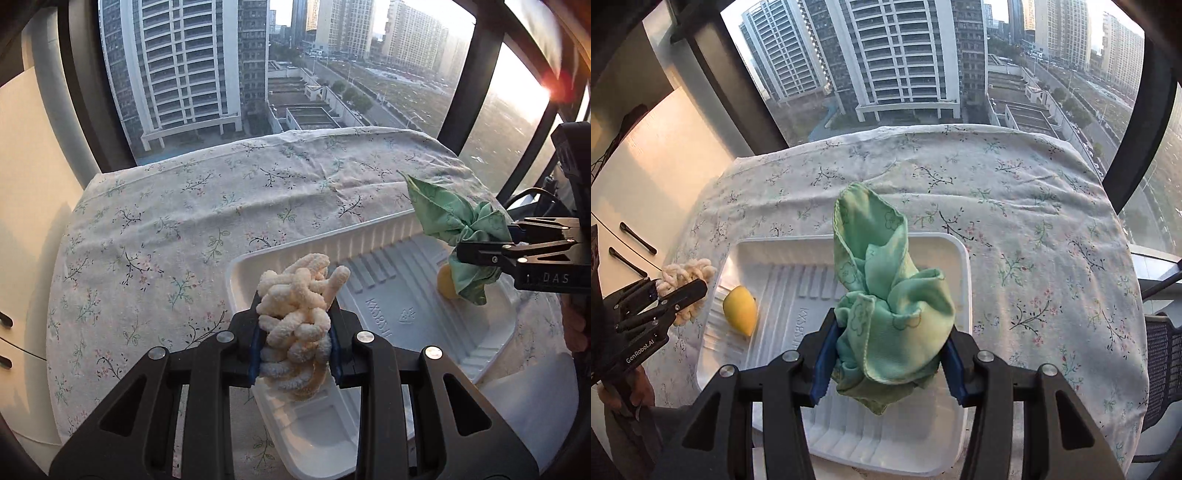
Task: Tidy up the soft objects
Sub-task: 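Lift and carry the rope toy and green cloth to the tray, then open both tools to release the rope toy and cloth into the tray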
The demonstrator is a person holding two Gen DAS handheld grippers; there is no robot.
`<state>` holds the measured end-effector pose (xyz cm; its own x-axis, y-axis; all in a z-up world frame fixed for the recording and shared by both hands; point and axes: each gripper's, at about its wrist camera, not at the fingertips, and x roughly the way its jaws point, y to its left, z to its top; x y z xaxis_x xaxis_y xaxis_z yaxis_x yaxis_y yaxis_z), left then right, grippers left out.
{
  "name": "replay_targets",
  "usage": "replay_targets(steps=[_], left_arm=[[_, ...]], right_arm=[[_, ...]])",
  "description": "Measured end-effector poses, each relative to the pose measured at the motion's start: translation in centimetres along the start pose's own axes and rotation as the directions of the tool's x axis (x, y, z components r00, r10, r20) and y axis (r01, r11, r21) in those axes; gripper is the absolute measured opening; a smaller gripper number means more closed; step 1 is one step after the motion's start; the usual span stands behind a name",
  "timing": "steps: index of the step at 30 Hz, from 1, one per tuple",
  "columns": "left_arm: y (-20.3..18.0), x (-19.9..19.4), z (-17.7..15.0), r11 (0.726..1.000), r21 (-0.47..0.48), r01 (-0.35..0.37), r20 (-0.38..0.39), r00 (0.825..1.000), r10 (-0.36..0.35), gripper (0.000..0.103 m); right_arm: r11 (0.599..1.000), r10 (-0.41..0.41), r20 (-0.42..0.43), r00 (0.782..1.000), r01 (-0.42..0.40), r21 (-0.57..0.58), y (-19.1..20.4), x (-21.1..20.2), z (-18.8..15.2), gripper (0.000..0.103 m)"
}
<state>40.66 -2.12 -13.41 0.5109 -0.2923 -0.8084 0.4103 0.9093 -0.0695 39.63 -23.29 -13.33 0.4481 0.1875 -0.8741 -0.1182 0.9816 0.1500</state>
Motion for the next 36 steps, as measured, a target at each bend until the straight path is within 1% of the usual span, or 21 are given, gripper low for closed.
replay_targets(steps=[2,4,5,7,8,10,11,12,13,15,16,17,18,19,21,23,25,27,30,33,36], left_arm=[[-0.8,1.1,1.1,0.999,0.033,0.01,-0.026,1.0,-0.009,0.025],[-1.7,2.8,2.0,0.997,0.075,-0.016,-0.072,0.997,0.021,0.025],[-2.1,3.7,2.2,0.994,0.106,-0.014,-0.101,0.995,0.025,0.025],[-2.7,5.0,2.4,0.99,0.139,0.024,-0.144,0.99,-0.004,0.025],[-2.9,5.4,2.3,0.988,0.154,0.028,-0.154,0.988,-0.004,0.025],[-3.6,6.0,2.3,0.98,0.195,0.034,-0.181,0.984,0.002,0.025],[-4.0,6.2,2.1,0.977,0.211,0.043,-0.193,0.981,-0.002,0.028],[-4.3,6.4,2.0,0.972,0.23,0.052,-0.206,0.979,-0.004,0.028],[-4.6,6.5,1.8,0.968,0.245,0.046,-0.208,0.978,0.006,0.028],[-4.9,6.6,1.7,0.967,0.253,0.04,-0.207,0.978,0.014,0.027],[-5.0,6.6,1.5,0.965,0.259,0.041,-0.213,0.977,0.016,0.028],[-5.0,6.7,1.4,0.964,0.263,0.04,-0.215,0.976,0.018,0.032],[-4.9,6.8,1.3,0.964,0.262,0.036,-0.221,0.975,0.024,0.038],[-4.6,6.8,1.1,0.964,0.261,0.043,-0.232,0.972,0.02,0.041],[-4.5,6.5,0.8,0.964,0.258,0.066,-0.232,0.973,-0.005,0.051],[-4.4,5.9,0.7,0.966,0.242,0.093,-0.219,0.975,-0.039,0.053],[-4.2,5.3,1.0,0.971,0.206,0.125,-0.208,0.975,-0.081,0.053],[-3.9,4.5,1.4,0.977,0.172,0.13,-0.187,0.977,-0.097,0.053],[-3.5,3.7,2.1,0.985,0.138,0.101,-0.159,0.984,-0.079,0.053],[-3.2,3.1,2.6,0.992,0.109,0.068,-0.143,0.988,-0.053,0.053],[-2.5,2.3,2.8,0.996,0.086,-0.011,-0.103,0.995,0.02,0.053]], right_arm=[[0.999,0.011,-0.042,0.999,-0.013,-0.048,1.1,1.3,0.9,0.053],[0.995,0.045,-0.102,0.994,-0.054,-0.085,1.9,2.7,1.6,0.053],[0.993,0.048,-0.131,0.99,-0.062,-0.103,2.3,3.4,1.9,0.053],[0.989,0.019,-0.17,0.985,-0.044,-0.143,3.0,4.6,2.3,0.053],[0.987,0.004,-0.186,0.982,-0.033,-0.156,3.2,5.0,2.3,0.053],[0.985,-0.003,-0.206,0.978,-0.033,-0.171,3.5,5.5,2.2,0.053],[0.984,-0.001,-0.215,0.977,-0.037,-0.177,3.7,5.6,2.2,0.053],[0.983,-0.012,-0.217,0.976,-0.029,-0.184,3.9,5.5,2.1,0.053],[0.98,-0.028,-0.214,0.976,-0.015,-0.196,4.1,5.5,2.1,0.054],[0.976,-0.053,-0.206,0.977,0.007,-0.216,4.5,5.5,1.9,0.054],[0.975,-0.05,-0.208,0.977,0.003,-0.222,4.7,5.7,1.8,0.055],[0.975,-0.05,-0.213,0.976,0.001,-0.223,4.7,5.8,1.6,0.055],[0.975,-0.049,-0.213,0.976,0.001,-0.222,4.7,5.9,1.5,0.057],[0.976,-0.047,-0.209,0.977,0.0,-0.22,4.5,5.9,1.5,0.057],[0.978,-0.029,-0.213,0.977,-0.017,-0.209,4.2,5.8,1.2,0.059],[0.983,0.018,-0.214,0.977,-0.057,-0.177,3.6,5.4,1.1,0.061],[0.985,0.054,-0.204,0.978,-0.086,-0.15,3.3,4.8,1.1,0.062],[0.985,0.075,-0.188,0.979,-0.102,-0.137,3.0,4.0,1.1,0.063],[0.987,0.062,-0.153,0.986,-0.083,-0.138,3.0,2.7,1.1,0.068],[0.988,0.052,-0.131,0.99,-0.07,-0.138,2.9,1.6,0.9,0.069],[0.989,0.04,-0.12,0.992,-0.057,-0.134,2.7,0.8,0.7,0.069]])
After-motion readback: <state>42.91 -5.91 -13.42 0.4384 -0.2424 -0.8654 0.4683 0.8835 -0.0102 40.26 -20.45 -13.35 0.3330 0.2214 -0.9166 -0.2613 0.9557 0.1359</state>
